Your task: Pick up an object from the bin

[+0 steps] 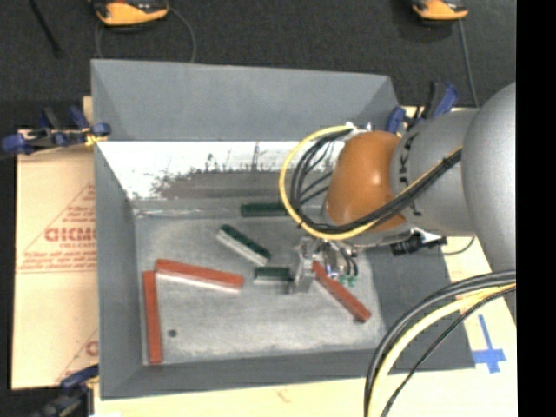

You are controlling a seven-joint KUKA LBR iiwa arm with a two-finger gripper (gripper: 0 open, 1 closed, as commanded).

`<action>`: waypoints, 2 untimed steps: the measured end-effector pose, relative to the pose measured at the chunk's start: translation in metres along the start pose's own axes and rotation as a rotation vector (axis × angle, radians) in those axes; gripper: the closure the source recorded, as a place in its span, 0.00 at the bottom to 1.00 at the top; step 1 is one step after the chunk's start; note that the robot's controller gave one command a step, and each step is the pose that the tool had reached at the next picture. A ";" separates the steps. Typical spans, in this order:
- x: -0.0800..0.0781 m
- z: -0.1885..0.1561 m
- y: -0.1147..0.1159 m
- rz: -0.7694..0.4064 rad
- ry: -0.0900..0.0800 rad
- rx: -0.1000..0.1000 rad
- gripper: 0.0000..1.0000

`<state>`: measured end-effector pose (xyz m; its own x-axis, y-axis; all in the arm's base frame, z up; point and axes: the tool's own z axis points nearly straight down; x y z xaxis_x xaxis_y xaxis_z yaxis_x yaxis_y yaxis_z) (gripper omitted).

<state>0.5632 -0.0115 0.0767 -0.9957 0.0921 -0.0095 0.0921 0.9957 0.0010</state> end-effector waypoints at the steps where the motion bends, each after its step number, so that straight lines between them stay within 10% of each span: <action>1: 0.003 0.001 0.000 -0.004 0.005 0.001 0.00; 2: 0.003 0.002 0.000 -0.007 0.006 0.002 1.00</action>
Offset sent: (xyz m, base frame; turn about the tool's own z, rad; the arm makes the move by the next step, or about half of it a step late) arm 0.0000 0.0000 0.0000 0.0000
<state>0.5599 -0.0111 0.0750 -0.9964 0.0852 -0.0040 0.0852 0.9964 -0.0013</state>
